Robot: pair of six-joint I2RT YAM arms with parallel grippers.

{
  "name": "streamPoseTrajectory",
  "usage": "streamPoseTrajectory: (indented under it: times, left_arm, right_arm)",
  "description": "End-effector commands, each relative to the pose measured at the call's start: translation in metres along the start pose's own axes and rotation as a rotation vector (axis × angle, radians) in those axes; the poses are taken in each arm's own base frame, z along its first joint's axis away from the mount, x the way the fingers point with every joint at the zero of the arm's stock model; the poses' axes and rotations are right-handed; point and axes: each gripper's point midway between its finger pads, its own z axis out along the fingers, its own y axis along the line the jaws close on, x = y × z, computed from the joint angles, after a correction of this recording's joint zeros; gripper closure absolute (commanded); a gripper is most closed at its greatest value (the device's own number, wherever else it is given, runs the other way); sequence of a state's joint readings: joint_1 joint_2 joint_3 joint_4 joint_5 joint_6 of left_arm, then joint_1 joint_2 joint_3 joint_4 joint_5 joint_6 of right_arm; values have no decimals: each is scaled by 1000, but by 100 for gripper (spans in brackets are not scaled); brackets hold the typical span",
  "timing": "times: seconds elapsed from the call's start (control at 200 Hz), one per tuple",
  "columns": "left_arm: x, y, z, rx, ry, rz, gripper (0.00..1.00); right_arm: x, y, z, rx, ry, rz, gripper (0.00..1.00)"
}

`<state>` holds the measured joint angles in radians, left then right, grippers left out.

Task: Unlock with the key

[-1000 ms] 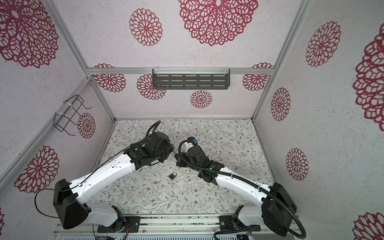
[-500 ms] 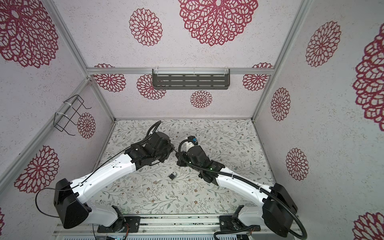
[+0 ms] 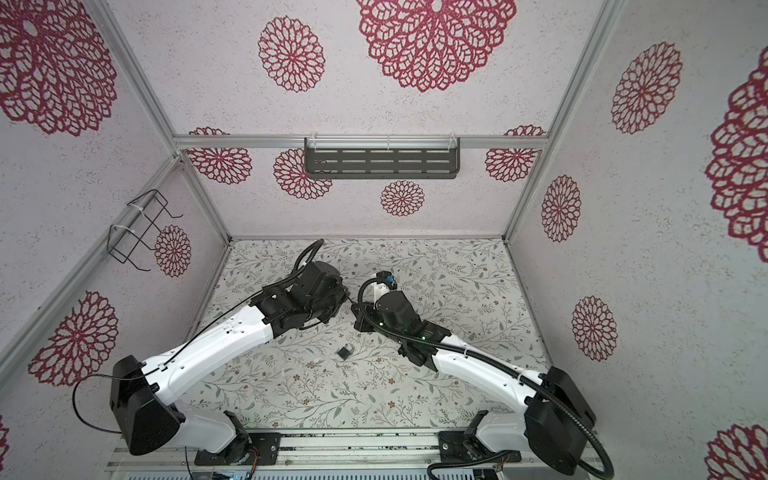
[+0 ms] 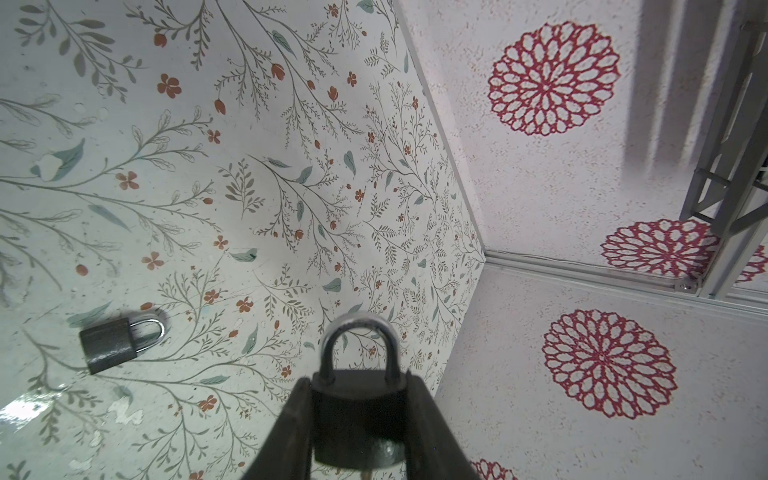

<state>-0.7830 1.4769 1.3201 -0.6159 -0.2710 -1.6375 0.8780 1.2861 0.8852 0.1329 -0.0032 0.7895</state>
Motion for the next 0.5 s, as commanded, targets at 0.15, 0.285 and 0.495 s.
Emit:
streamPoseTrajectory:
  times: [0.15,0.285,0.495]
  left_arm:
    - [29,-7,-4,-2,49,87,100]
    - [39,-1,-4,-31,61,119,100]
    - [58,-17,-6,43,131,72,100]
  right_arm:
    - [-43,60,-14,-275,-38,111,100]
    - [-59,61,-21,-309,-59,189,100]
    - [-66,44,-17,-99,-139,1,100]
